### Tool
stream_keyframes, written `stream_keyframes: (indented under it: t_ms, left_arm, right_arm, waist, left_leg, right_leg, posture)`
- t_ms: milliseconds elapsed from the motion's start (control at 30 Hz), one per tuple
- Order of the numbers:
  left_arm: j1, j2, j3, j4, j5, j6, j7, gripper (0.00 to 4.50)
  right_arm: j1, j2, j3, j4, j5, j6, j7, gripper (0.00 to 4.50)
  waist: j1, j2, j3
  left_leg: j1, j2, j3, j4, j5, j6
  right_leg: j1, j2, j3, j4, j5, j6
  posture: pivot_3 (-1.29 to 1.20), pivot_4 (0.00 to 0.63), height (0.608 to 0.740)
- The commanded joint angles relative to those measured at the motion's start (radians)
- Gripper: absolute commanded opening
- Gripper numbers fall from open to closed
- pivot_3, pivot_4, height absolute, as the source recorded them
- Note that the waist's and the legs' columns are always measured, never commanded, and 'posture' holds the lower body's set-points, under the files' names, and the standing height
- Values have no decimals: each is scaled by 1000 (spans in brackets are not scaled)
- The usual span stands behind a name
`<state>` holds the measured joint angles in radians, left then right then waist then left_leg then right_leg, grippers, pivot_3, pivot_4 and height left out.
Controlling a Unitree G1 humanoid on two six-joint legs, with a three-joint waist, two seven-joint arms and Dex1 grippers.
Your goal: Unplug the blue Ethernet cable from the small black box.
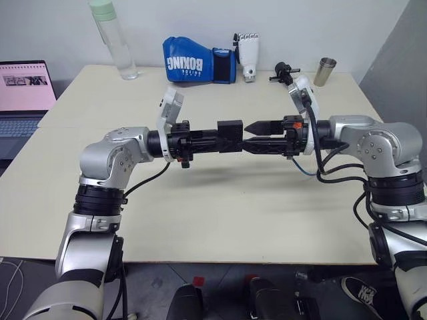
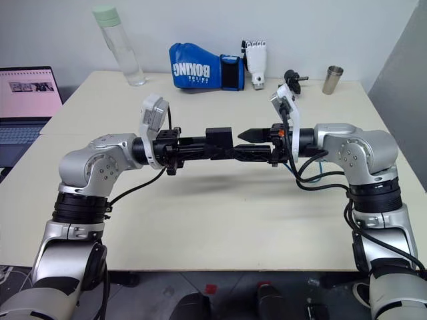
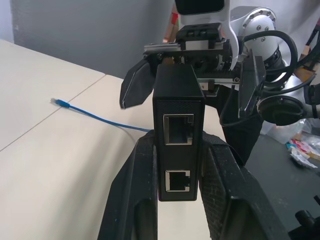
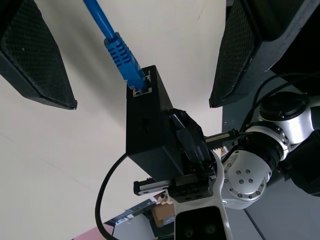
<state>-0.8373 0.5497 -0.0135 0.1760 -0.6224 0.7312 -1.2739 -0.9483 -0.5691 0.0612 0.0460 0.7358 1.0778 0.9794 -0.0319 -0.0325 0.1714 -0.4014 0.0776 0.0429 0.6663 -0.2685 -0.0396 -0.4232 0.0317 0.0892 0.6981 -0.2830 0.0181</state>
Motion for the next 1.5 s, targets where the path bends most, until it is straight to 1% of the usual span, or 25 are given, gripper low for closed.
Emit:
stream_keyframes:
  t_ms: [33,133,167,267,500,600,667,767,900,933,967,1000,1033,1067,1100,1200,1333,1500]
  left_arm:
    - [-26,6,8,-32,-15,0,-13,775]
    - [-23,12,10,-37,-17,6,-19,775]
    - [-23,14,10,-37,-17,7,-20,775]
    - [-22,18,12,-41,-20,13,-22,775]
    - [-27,19,15,-48,-24,25,-19,775]
    - [-30,17,18,-46,-25,28,-17,775]
    - [-33,16,19,-45,-25,30,-15,775]
    - [-34,15,18,-44,-27,30,-14,775]
    - [-41,13,19,-34,-24,27,-13,775]
    - [-41,14,20,-33,-24,26,-14,775]
    - [-40,14,21,-33,-25,27,-14,775]
    - [-40,14,21,-32,-25,27,-14,775]
    - [-39,14,21,-33,-25,27,-14,775]
    - [-39,14,20,-34,-25,26,-15,775]
    - [-38,14,19,-35,-26,27,-15,775]
    - [-37,14,18,-38,-27,28,-17,775]
    - [-48,12,14,-23,-22,22,-22,775]
    - [-43,14,12,-21,-16,16,-23,775]
  right_arm:
    - [-16,-6,-30,-16,24,10,21,4492]
    - [-14,-8,-28,-16,32,20,39,4492]
    - [-13,-11,-25,-18,29,18,47,4204]
    - [-5,-23,-11,-15,13,4,77,3664]
    - [-6,-26,18,7,-26,-39,126,1873]
    - [-7,-23,27,11,-37,-51,136,1286]
    - [-6,-27,39,9,-51,-65,152,723]
    - [-4,-32,55,19,-75,-89,168,75]
    - [-16,-37,62,43,-94,-105,191,22]
    - [-21,-39,61,50,-95,-104,197,689]
    - [-23,-41,61,54,-97,-105,202,782]
    - [-25,-42,62,58,-101,-108,205,1097]
    - [-27,-44,63,62,-104,-111,208,1235]
    - [-29,-46,64,66,-107,-113,211,1523]
    - [-32,-49,66,69,-109,-114,217,1687]
    - [-37,-59,72,71,-110,-112,240,1687]
    - [-62,-42,73,121,-132,-121,238,1687]
    - [-71,-40,76,136,-142,-127,253,1687]
  waist:
    - [0,0,0]
    - [0,0,0]
    - [0,0,0]
    - [0,0,0]
    - [0,0,0]
    - [0,0,0]
    - [0,0,0]
    - [0,0,0]
    - [0,0,0]
    - [0,0,0]
    - [0,0,0]
    - [0,0,0]
    - [0,0,0]
    - [0,0,0]
    - [0,0,0]
    - [0,0,0]
    - [0,0,0]
    - [0,0,0]
  left_leg:
    - [0,0,0,0,0,0]
    - [0,0,0,0,0,0]
    - [0,0,0,0,0,0]
    - [0,0,-1,0,0,0]
    - [0,0,-1,0,0,0]
    - [0,0,-1,0,0,0]
    - [0,0,-1,0,0,0]
    - [0,0,-1,0,0,0]
    - [0,0,-1,0,0,0]
    - [0,0,-1,0,0,0]
    - [0,0,-1,0,0,0]
    - [0,0,-1,0,0,0]
    - [0,0,-1,0,0,0]
    - [0,0,-1,0,0,0]
    - [0,0,-1,0,0,0]
    - [0,0,-1,0,0,0]
    - [0,0,-1,0,0,0]
    - [0,0,-1,0,0,0]
  right_leg:
    - [0,0,0,0,0,0]
    - [0,0,0,0,0,0]
    - [0,0,0,0,0,0]
    - [0,0,0,0,0,0]
    - [0,0,-1,0,0,0]
    - [0,0,-1,0,0,0]
    - [0,0,-1,0,0,0]
    - [0,0,-1,0,0,0]
    - [0,0,-1,0,0,0]
    - [0,0,-1,0,0,0]
    - [0,0,-1,0,0,0]
    - [0,0,-1,0,0,0]
    - [0,0,-1,0,0,0]
    - [0,0,-1,0,0,0]
    - [0,0,-1,0,0,0]
    - [0,0,-1,0,0,0]
    - [0,0,-1,0,0,0]
    - [0,0,-1,-1,0,0]
  posture:
    - [0,150,740]
    - [0,150,740]
    - [0,150,740]
    - [0,150,740]
    - [0,150,740]
    - [0,150,740]
    - [0,150,740]
    - [0,150,740]
    - [0,150,740]
    - [0,150,740]
    - [0,150,740]
    - [0,150,740]
    - [0,150,740]
    - [0,150,740]
    - [0,150,740]
    - [0,150,740]
    - [0,150,740]
    - [0,150,740]
